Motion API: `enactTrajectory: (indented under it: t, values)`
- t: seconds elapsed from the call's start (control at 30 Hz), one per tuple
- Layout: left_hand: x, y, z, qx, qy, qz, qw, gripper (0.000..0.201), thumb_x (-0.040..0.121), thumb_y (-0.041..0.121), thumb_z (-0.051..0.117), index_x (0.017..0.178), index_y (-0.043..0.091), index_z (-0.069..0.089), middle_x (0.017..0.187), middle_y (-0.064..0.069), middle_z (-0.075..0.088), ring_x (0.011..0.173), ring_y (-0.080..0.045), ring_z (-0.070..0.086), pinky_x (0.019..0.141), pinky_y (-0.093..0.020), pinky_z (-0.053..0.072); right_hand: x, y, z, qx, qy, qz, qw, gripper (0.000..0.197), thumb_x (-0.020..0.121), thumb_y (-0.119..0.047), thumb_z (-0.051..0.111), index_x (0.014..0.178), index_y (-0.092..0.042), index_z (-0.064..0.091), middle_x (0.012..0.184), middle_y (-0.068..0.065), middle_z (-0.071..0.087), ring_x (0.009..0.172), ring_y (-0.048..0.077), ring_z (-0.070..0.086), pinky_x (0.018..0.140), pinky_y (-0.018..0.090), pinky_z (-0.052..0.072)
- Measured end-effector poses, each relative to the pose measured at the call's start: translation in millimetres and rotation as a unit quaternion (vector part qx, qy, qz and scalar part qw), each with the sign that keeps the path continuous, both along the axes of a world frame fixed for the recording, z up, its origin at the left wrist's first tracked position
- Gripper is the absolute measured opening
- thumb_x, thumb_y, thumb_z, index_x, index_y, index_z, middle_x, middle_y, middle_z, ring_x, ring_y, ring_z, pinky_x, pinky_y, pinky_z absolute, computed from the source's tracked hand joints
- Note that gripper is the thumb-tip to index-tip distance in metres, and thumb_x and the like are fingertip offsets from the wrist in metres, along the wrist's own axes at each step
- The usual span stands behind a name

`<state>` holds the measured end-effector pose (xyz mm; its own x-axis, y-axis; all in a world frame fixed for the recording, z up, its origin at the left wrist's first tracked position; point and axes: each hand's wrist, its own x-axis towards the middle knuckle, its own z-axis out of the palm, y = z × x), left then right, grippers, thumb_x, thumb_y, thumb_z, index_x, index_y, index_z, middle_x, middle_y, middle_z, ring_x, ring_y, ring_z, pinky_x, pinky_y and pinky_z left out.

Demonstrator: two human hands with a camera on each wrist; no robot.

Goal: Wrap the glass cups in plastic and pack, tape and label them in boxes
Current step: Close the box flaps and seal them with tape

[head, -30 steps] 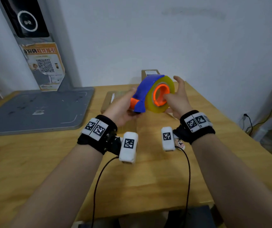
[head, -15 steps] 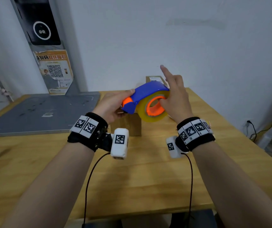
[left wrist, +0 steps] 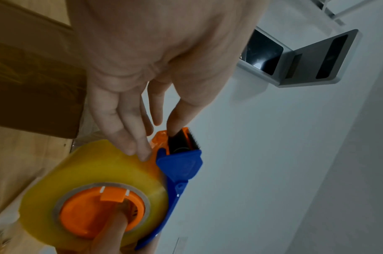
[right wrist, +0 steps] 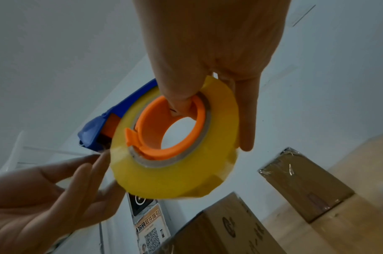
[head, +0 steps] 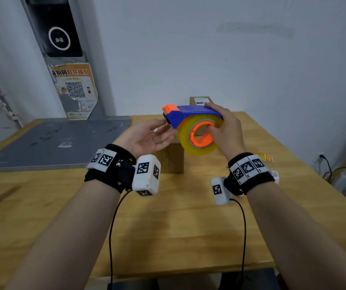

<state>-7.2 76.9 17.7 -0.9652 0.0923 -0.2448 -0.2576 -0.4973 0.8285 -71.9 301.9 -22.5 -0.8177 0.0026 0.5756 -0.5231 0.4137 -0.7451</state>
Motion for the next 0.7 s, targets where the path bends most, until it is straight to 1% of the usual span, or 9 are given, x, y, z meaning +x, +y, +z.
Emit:
enactTrajectory:
  t: [0.07, 0.13, 0.23, 0.3, 0.37, 0.47, 0.57, 0.63, 0.7]
  values:
    - [0, 2, -2, -0.004, -0.002, -0.003, 1.0, 0.008, 0.1, 0.012, 0.061, 0.106, 0.007, 0.064, 0.117, -0.011, 0.073, 0.085, -0.022, 0.078, 0.077, -0.034, 0.064, -1, 1, -1, -0.01, -0.004, -0.001, 1.0, 0.071, 0.077, 0.008, 0.059, 0.135, -0.032, 0.067, 0.129, -0.007, 0.066, 0.119, 0.011, 0.06, 0.103, 0.033, 0.052]
    - [-1, 6, -4, -0.007, -0.006, -0.004, 1.0, 0.01, 0.1, 0.015, 0.063, 0.107, 0.008, 0.065, 0.109, -0.009, 0.075, 0.084, -0.02, 0.077, 0.073, -0.032, 0.064, 0, 2, -2, -0.018, -0.006, 0.004, 1.0, 0.07, 0.077, 0.009, 0.059, 0.134, -0.032, 0.067, 0.128, -0.008, 0.065, 0.12, 0.01, 0.059, 0.103, 0.031, 0.052]
    - [-2, 13, -7, -0.008, -0.003, 0.011, 1.0, 0.021, 0.099, 0.017, 0.065, 0.118, 0.01, 0.061, 0.107, -0.008, 0.074, 0.082, -0.018, 0.077, 0.066, -0.03, 0.064, -2, 2, -5, -0.04, -0.011, 0.009, 0.999, 0.071, 0.077, 0.011, 0.056, 0.133, -0.032, 0.067, 0.13, -0.007, 0.066, 0.121, 0.009, 0.06, 0.102, 0.024, 0.051]
    - [-3, 18, -9, -0.009, 0.011, 0.029, 0.999, 0.024, 0.1, 0.016, 0.065, 0.122, 0.009, 0.06, 0.109, -0.01, 0.074, 0.08, -0.018, 0.077, 0.064, -0.03, 0.063, -3, 2, -6, -0.053, -0.019, 0.012, 0.998, 0.071, 0.077, 0.011, 0.056, 0.133, -0.031, 0.067, 0.13, -0.006, 0.067, 0.12, 0.009, 0.061, 0.098, 0.022, 0.052]
    - [-4, 23, -9, -0.014, 0.026, 0.033, 0.999, 0.017, 0.1, 0.012, 0.065, 0.115, 0.006, 0.064, 0.11, -0.011, 0.073, 0.081, -0.016, 0.076, 0.068, -0.031, 0.065, -3, 2, -7, -0.065, -0.025, 0.019, 0.997, 0.07, 0.077, 0.011, 0.056, 0.132, -0.031, 0.067, 0.128, -0.006, 0.068, 0.116, 0.009, 0.063, 0.095, 0.022, 0.054]
    - [-2, 27, -10, -0.019, 0.039, 0.037, 0.998, 0.005, 0.1, 0.01, 0.064, 0.102, 0.007, 0.067, 0.105, -0.011, 0.073, 0.083, -0.015, 0.073, 0.077, -0.03, 0.064, -3, 2, -6, -0.07, -0.03, 0.026, 0.997, 0.07, 0.077, 0.011, 0.056, 0.131, -0.032, 0.067, 0.124, -0.008, 0.069, 0.113, 0.007, 0.064, 0.091, 0.019, 0.054]
    - [-2, 26, -10, -0.016, 0.05, 0.053, 0.997, 0.005, 0.099, 0.011, 0.066, 0.102, 0.007, 0.065, 0.102, -0.01, 0.074, 0.081, -0.018, 0.076, 0.071, -0.031, 0.065, -4, 4, -7, -0.084, -0.041, 0.034, 0.995, 0.068, 0.077, 0.012, 0.057, 0.129, -0.03, 0.068, 0.12, -0.011, 0.069, 0.111, 0.004, 0.064, 0.09, 0.017, 0.053]
    - [-2, 24, -9, -0.049, 0.058, 0.065, 0.995, 0.01, 0.097, 0.015, 0.069, 0.103, 0.008, 0.065, 0.098, -0.008, 0.075, 0.079, -0.021, 0.075, 0.066, -0.03, 0.063, -5, 5, -9, -0.098, -0.045, 0.035, 0.994, 0.066, 0.078, 0.013, 0.057, 0.128, -0.028, 0.069, 0.12, -0.01, 0.069, 0.109, 0.0, 0.063, 0.086, 0.012, 0.051]
    - [0, 23, -8, -0.093, 0.066, 0.065, 0.991, 0.013, 0.096, 0.023, 0.072, 0.1, 0.011, 0.068, 0.093, -0.005, 0.074, 0.074, -0.019, 0.07, 0.063, -0.028, 0.06, -6, 5, -11, -0.113, -0.045, 0.032, 0.992, 0.065, 0.078, 0.013, 0.057, 0.13, -0.025, 0.069, 0.122, -0.007, 0.069, 0.108, 0.0, 0.063, 0.082, 0.008, 0.049]
